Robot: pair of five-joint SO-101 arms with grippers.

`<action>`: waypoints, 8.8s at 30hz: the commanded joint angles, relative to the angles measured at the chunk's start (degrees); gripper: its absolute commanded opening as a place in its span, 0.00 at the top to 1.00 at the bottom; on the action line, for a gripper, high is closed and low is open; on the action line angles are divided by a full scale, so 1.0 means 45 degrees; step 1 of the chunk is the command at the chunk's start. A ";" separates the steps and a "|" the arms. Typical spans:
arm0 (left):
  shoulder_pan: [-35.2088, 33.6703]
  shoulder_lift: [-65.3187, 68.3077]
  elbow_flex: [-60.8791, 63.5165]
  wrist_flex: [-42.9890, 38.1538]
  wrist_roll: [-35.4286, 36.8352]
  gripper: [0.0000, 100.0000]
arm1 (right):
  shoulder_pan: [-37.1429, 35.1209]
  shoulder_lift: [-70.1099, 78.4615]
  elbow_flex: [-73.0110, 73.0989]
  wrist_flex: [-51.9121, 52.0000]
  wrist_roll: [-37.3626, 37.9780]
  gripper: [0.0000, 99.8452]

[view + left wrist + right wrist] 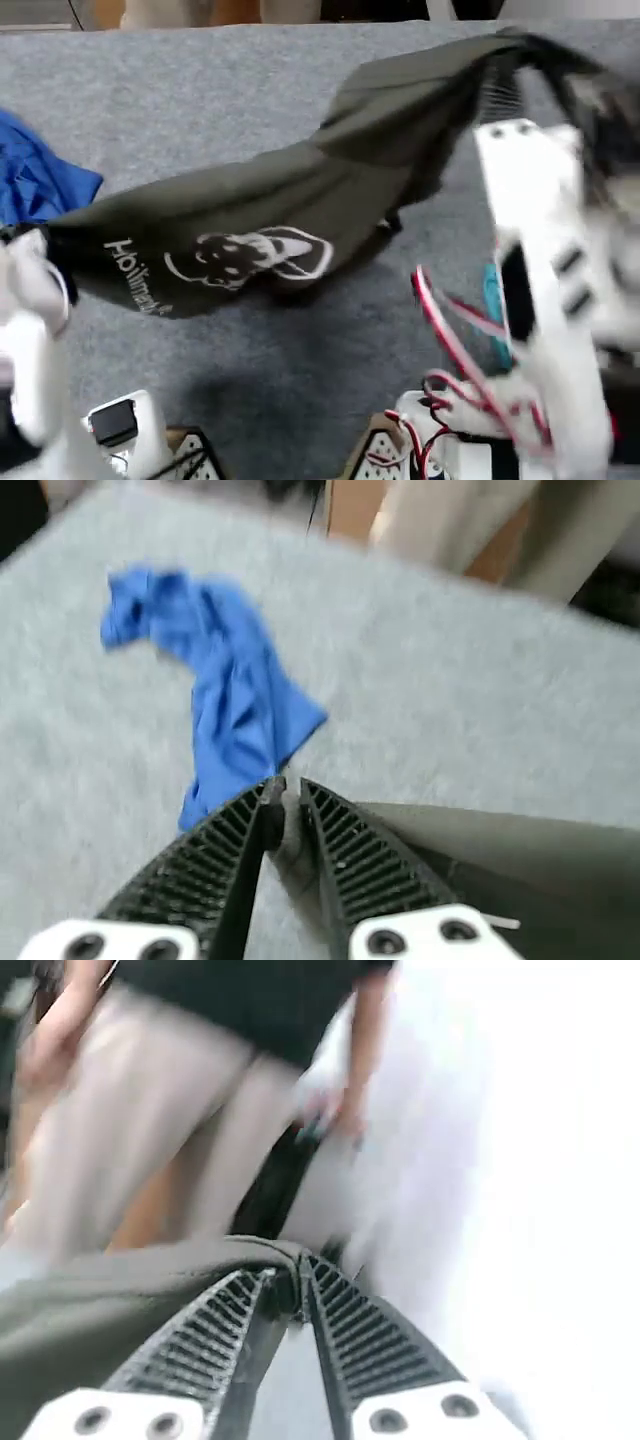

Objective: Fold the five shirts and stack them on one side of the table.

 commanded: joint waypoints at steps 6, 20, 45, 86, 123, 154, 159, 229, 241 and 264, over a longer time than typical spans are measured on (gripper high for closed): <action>0.0215 -0.2979 -0.0840 -0.0840 0.0078 0.98 | 0.1690 -0.0322 -0.2452 -0.2286 0.1035 1.00; 0.0215 -0.3057 -0.1524 -0.3634 -0.0469 0.98 | 0.1729 -0.2139 -0.0987 -0.4904 0.3653 1.00; 0.1094 0.6242 0.5705 -1.1858 -0.0488 0.98 | -0.1377 -0.0518 1.6518 -1.3714 0.3575 1.00; 0.1797 2.3277 -1.5453 0.2208 -0.0547 0.98 | -0.1338 1.1946 -0.1866 0.1856 -0.0469 1.00; 0.0410 1.6694 -0.3966 0.2129 -0.4337 0.98 | -0.0537 -0.3077 2.4039 0.0488 0.0645 1.00; 0.0449 1.6596 -0.5919 0.2090 -0.3087 0.71 | -0.0615 -0.4034 2.1245 0.1172 0.1680 0.74; 0.1153 1.7416 -0.7600 0.0762 -0.0879 0.71 | -0.0615 -0.0361 1.9292 -0.1114 0.0606 0.74; 0.1680 2.3101 -1.0002 -0.1114 -0.0391 0.95 | 0.0186 1.9370 -0.4327 0.1797 -0.2364 0.89; 0.2208 2.3082 -1.4359 0.2188 0.0254 0.75 | -0.0381 1.4193 -0.1084 0.1836 -0.0821 0.70; 0.0977 0.9621 0.0176 0.1016 -0.2266 0.79 | -0.6046 0.8742 1.3587 -0.1485 0.0625 0.95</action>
